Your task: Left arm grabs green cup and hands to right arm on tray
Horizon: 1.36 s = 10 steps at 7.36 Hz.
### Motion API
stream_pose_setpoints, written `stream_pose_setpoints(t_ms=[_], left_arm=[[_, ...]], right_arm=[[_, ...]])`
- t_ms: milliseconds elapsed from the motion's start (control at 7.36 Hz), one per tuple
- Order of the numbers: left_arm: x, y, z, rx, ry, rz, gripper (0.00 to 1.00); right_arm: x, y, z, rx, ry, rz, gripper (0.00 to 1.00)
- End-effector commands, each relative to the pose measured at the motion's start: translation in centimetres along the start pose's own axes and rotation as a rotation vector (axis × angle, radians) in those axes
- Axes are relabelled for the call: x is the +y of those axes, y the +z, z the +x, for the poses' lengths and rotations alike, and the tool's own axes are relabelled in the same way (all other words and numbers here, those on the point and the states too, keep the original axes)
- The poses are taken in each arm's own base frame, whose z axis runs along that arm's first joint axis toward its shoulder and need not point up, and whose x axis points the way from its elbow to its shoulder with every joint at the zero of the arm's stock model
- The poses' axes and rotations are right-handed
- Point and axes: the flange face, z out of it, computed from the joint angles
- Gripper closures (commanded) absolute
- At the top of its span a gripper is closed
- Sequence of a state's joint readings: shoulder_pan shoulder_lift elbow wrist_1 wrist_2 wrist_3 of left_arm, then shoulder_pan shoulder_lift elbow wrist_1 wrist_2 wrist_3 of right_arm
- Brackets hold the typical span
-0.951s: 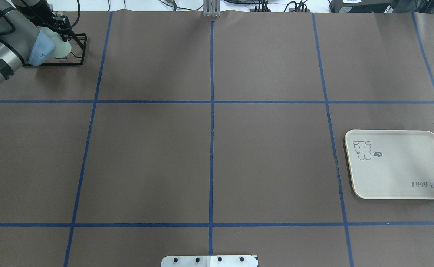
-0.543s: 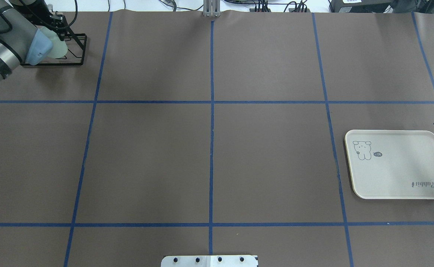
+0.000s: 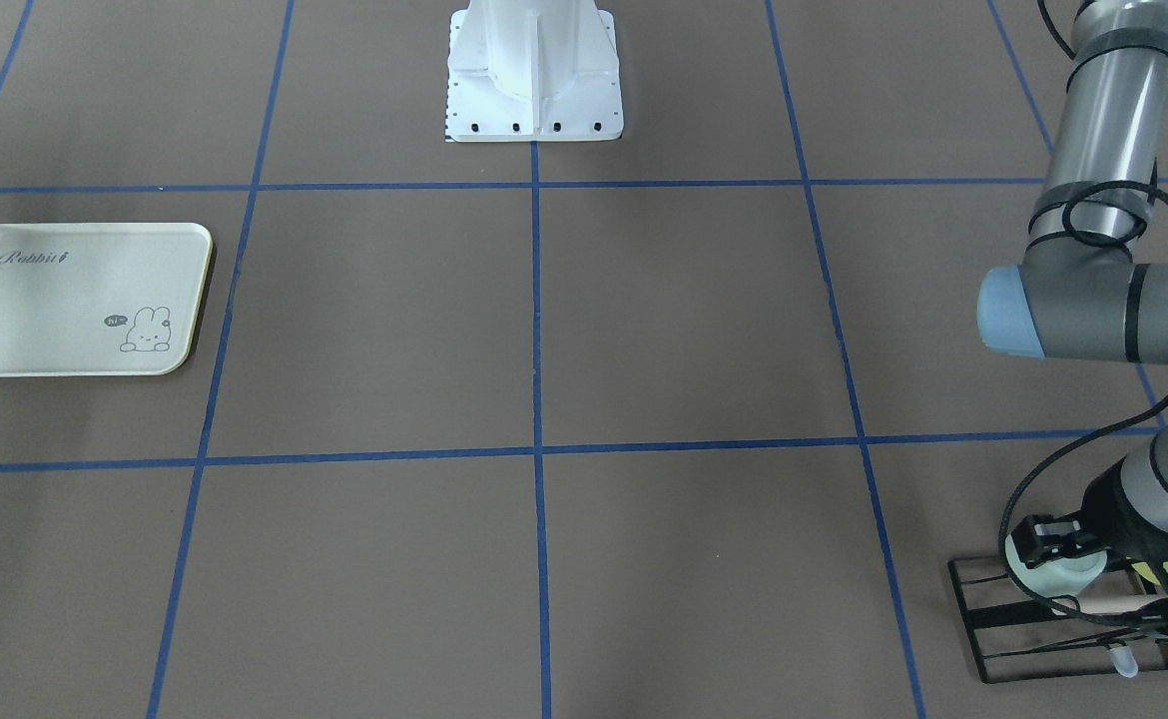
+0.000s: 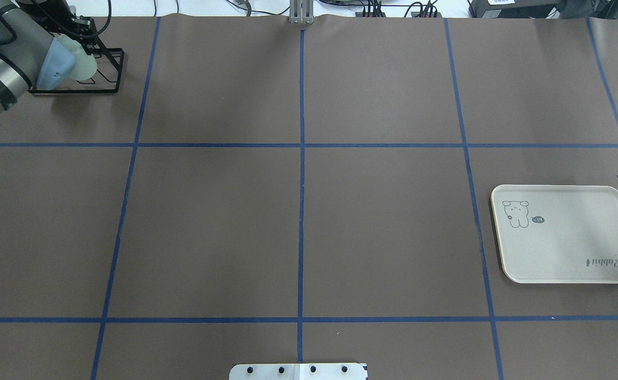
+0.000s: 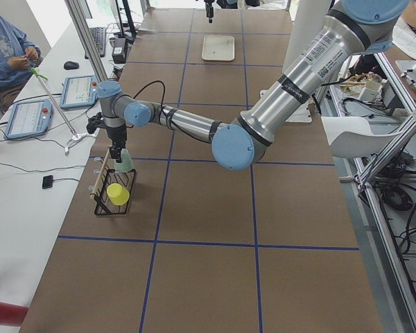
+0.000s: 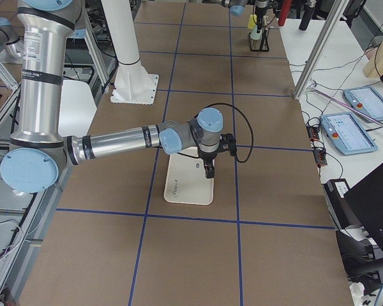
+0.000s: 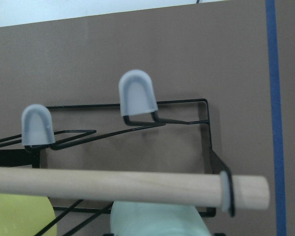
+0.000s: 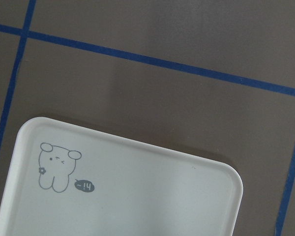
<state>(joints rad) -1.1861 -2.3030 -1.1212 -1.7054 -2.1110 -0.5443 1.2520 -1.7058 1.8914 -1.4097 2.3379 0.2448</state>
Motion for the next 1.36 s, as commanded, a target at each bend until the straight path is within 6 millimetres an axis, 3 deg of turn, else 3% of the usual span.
stream_pose_setpoints(t_ms=[0,136,272,408,543,679,951,1087,1223], left_arm=[[0.4,-6.9,0.0,0.073,-0.027,0.011,1.0],[2.6,-9.6,0.3,0.069,-0.033,0.01,1.0],[6.4,-12.3,0.3,0.072,-0.028,0.013,1.0],[9.0,-15.9,1.5,0.084,-0.014,0.034,1.0],[10.4,-17.8,2.8,0.086,-0.014,0.026,1.0],[11.4,-19.0,4.4,0.14,-0.078,0.02,1.0],[16.1,-21.2,12.2,0.281,-0.205,-0.004,1.0],[18.7,-22.5,15.4,0.361,-0.242,0.004,1.0],[20.2,-23.4,17.4,0.457,-0.288,-0.016,1.0]], right_arm=[[-0.1,0.2,-0.2,-0.001,-0.006,-0.004,0.0],[-0.1,0.3,-0.3,-0.002,-0.007,-0.006,0.0],[-0.1,0.4,-0.6,-0.002,-0.015,-0.005,0.0],[-0.9,0.5,-1.2,-0.005,-0.031,0.0,0.0],[-2.3,0.2,-2.8,-0.015,-0.044,0.013,0.0],[-4.1,-0.1,-5.3,-0.033,-0.025,0.029,0.0],[-7.8,-1.4,-10.6,-0.067,-0.062,0.075,0.0],[-9.9,-2.3,-14.3,-0.097,-0.013,0.097,0.0],[-11.7,-2.8,-19.0,-0.139,0.037,0.104,0.0]])
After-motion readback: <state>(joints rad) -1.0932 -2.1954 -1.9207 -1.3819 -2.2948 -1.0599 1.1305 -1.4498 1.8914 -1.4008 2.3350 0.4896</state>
